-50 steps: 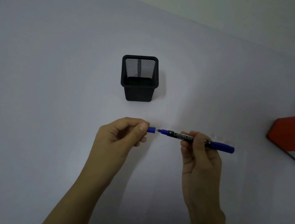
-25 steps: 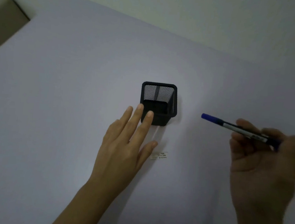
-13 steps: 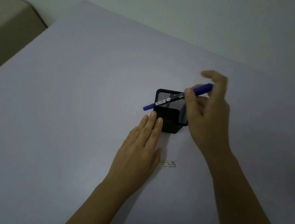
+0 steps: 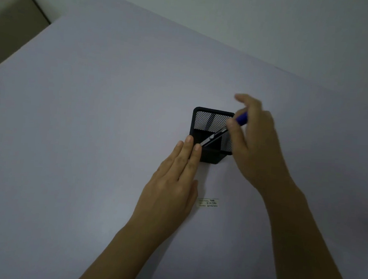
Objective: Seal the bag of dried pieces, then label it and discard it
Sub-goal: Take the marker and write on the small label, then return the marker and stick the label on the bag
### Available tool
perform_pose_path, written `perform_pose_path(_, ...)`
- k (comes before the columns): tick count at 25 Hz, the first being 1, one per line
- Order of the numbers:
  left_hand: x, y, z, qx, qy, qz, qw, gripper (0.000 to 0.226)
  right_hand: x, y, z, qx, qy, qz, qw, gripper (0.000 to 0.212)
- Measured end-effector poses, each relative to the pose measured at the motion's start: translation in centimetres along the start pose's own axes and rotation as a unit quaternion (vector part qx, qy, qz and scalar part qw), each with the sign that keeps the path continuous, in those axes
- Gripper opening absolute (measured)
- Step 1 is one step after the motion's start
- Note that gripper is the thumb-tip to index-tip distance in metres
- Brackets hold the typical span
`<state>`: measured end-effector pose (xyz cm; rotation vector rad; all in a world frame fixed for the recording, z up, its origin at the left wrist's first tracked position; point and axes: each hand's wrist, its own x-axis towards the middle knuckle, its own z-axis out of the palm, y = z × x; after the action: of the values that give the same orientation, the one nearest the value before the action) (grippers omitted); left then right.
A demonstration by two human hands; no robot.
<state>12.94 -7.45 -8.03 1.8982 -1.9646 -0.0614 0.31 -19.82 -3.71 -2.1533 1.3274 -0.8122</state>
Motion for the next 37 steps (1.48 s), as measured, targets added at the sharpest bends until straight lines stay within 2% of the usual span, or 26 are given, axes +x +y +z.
perform_pose_path(2, 0.0, 0.0, -0.1, 0.003, -0.008, 0.0, 1.0, 0.06, -0.2, 0.6, 1.0, -0.045, -0.042, -0.014, 0.998, 0.044)
perform_pose_path(5, 0.1, -0.2, -0.1, -0.007, -0.015, 0.003, 1.0, 0.06, -0.1, 1.2, 1.4, -0.103, -0.028, -0.039, 0.993, 0.052)
perform_pose_path(7, 0.1, 0.0, -0.5, -0.02, -0.005, 0.005, 1.0, 0.057, -0.1, 1.3, 0.9, -0.088, -0.018, -0.045, 0.995, 0.059)
perform_pose_path(9, 0.1, 0.2, -1.4, -0.068, 0.046, -0.024, 0.996, 0.05, -0.7, 1.4, 0.0, -0.048, 0.019, -0.033, 0.998, 0.063)
perform_pose_path(11, 0.0, 0.2, -2.4, -0.121, 0.132, -0.082, 0.98, 0.031, -2.7, 2.0, -0.6, 0.016, 0.094, 0.009, 0.995, 0.052)
perform_pose_path(13, -0.6, 0.0, -2.6, -0.169, 0.16, -0.132, 0.964, 0.013, -6.1, 2.7, -0.2, 0.048, 0.118, 0.067, 0.99, 0.035)
perform_pose_path(15, -1.6, -0.1, -2.1, -0.21, 0.102, -0.159, 0.959, 0.007, -10.1, 3.5, 0.9, 0.035, 0.04, 0.116, 0.992, 0.029)
perform_pose_path(17, -2.5, -0.1, -0.8, -0.217, 0.022, -0.172, 0.961, 0.006, -13.0, 4.0, 1.9, 0.026, -0.051, 0.156, 0.986, 0.033)
perform_pose_path(19, -3.1, 0.1, 0.5, -0.213, -0.05, -0.173, 0.96, 0.021, -14.2, 4.1, 2.6, -0.006, -0.096, 0.157, 0.983, 0.041)
perform_pose_path(21, -3.4, 0.1, 1.7, -0.191, -0.079, -0.13, 0.97, 0.034, -14.1, 4.0, 2.9, -0.032, -0.098, 0.139, 0.985, 0.041)
perform_pose_path(26, -3.9, 0.3, 3.8, -0.164, -0.078, -0.09, 0.979, 0.021, -13.7, 3.7, 3.1, -0.013, -0.085, 0.116, 0.99, 0.017)
perform_pose_path(29, -3.5, 0.5, 3.2, -0.245, -0.077, -0.102, 0.961, 0.005, -13.5, 2.7, 2.9, 0.087, -0.083, 0.13, 0.984, 0.005)
perform_pose_path(32, -3.4, 0.7, 1.7, -0.375, -0.07, -0.178, 0.907, 0.005, -13.3, 1.4, 2.0, 0.249, -0.074, 0.216, 0.941, 0.012)
perform_pose_path(34, -3.5, 0.7, 0.9, -0.436, -0.048, -0.211, 0.874, 0.014, -13.2, 0.7, 1.8, 0.319, -0.051, 0.265, 0.909, 0.016)
perform_pose_path(35, -3.6, 0.7, 0.7, -0.439, -0.039, -0.207, 0.873, 0.019, -13.1, 0.4, 1.8, 0.34, -0.043, 0.285, 0.895, 0.017)
perform_pose_path(37, -3.6, 0.7, 0.4, -0.403, -0.019, -0.165, 0.9, 0.025, -13.0, -0.2, 1.9, 0.363, -0.032, 0.309, 0.878, 0.018)
